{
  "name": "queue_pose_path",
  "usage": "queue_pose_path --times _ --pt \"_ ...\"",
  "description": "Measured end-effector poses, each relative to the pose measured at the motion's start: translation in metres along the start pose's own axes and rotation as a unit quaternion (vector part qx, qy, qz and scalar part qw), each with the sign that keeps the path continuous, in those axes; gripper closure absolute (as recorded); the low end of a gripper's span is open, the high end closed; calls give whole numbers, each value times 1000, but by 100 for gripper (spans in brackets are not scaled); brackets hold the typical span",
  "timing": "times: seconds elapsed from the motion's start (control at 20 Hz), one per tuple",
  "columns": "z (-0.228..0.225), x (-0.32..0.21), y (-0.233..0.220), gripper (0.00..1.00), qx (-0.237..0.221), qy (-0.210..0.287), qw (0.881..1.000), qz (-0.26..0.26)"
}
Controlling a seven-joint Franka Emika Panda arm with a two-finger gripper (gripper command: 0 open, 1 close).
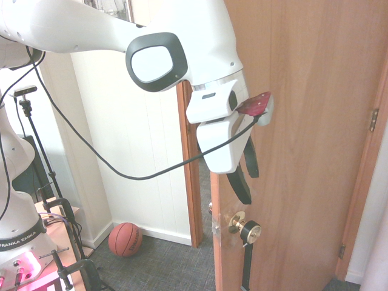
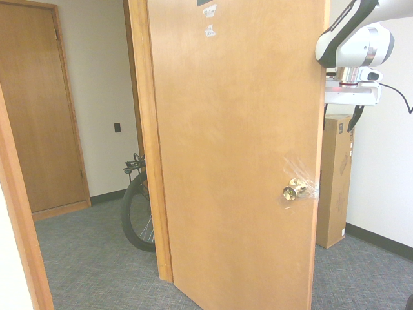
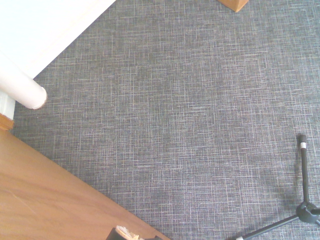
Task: Close the door
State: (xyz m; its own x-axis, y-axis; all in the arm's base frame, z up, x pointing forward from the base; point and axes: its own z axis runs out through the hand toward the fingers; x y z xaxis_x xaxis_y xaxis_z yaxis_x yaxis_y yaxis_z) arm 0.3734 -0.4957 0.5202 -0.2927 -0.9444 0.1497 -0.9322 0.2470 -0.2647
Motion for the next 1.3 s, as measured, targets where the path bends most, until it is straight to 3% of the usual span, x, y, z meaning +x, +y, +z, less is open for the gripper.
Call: queue_pose_path --times 0.2,0.4,0.55,0.65,0.75,1.05,1.15,1.3 --pt "-14 -68 -11 0 -7 2 997 -79" --pt "-49 -201 -19 0 16 -18 985 -170" --pt "-99 -315 -9 0 56 -40 967 -247" --pt "-130 -392 18 0 75 -55 951 -296" --pt "-148 -442 51 0 83 -60 942 -318" --pt "-137 -425 61 0 79 -71 941 -320" --pt "-122 -419 56 0 71 -81 927 -358" --pt "-99 -427 48 0 58 -91 897 -428"
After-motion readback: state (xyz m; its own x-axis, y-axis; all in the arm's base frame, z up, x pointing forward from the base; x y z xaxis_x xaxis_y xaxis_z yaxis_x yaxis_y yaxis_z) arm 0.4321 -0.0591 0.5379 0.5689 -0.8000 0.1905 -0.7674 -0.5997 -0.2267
